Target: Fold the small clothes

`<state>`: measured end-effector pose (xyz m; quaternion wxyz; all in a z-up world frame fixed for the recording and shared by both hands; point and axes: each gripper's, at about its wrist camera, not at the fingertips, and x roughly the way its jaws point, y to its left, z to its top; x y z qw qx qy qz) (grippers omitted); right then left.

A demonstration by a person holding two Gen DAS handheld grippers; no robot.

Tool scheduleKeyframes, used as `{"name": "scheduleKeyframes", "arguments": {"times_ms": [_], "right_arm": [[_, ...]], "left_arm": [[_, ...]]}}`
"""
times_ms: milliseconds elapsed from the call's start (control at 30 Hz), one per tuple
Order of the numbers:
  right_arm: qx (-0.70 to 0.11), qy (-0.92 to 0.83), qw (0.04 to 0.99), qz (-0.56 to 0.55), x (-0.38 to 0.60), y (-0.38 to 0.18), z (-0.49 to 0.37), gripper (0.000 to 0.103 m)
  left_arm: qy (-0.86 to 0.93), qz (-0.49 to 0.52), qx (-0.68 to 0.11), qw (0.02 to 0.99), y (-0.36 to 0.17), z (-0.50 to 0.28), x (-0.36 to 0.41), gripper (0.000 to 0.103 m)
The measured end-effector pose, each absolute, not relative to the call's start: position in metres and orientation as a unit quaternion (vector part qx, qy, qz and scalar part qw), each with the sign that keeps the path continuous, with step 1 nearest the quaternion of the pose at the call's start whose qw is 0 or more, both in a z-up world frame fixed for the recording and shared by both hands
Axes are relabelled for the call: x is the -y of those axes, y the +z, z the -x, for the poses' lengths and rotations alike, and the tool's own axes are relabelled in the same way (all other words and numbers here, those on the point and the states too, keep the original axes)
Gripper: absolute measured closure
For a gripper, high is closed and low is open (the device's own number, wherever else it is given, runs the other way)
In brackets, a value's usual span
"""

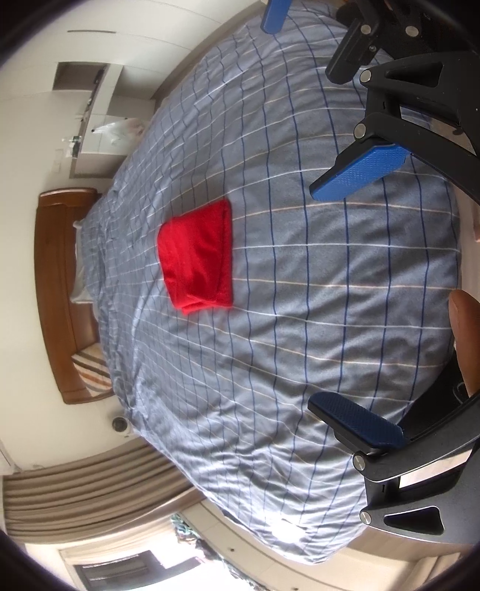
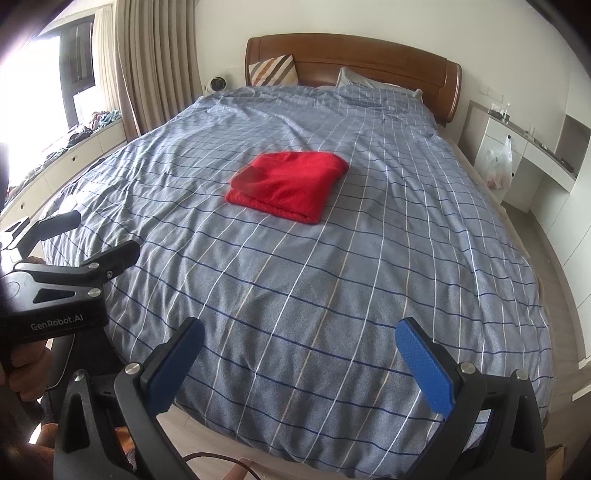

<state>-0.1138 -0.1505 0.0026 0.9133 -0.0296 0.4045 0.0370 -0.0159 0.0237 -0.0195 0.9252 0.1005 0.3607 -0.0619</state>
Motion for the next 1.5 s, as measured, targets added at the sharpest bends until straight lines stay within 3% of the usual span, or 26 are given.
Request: {"name": "scheduleKeyframes", "arguments": {"times_ms": [333,733,1500], "right_arm": [[-0.368,0.034,0.929,0.032,0.152,0.034,0.109,0.001],[-0.372,0.027,0.928,0.012,0.158,0.034,0.099,0.001],[-0.370,0.041,0.928,0.010,0.147,0.043,0.103,0.001]], "left_arm": [[-0.057,-0.064,-0.360,0.929,0.001,0.012,-0.027,0.000],[-0.030,-0.037,-0.371,0.927,0.001,0.009,-0.036,0.000],[-0.016,-0.067,-0.346,0.936,0.014,0.020,-0.031,0.000]]}}
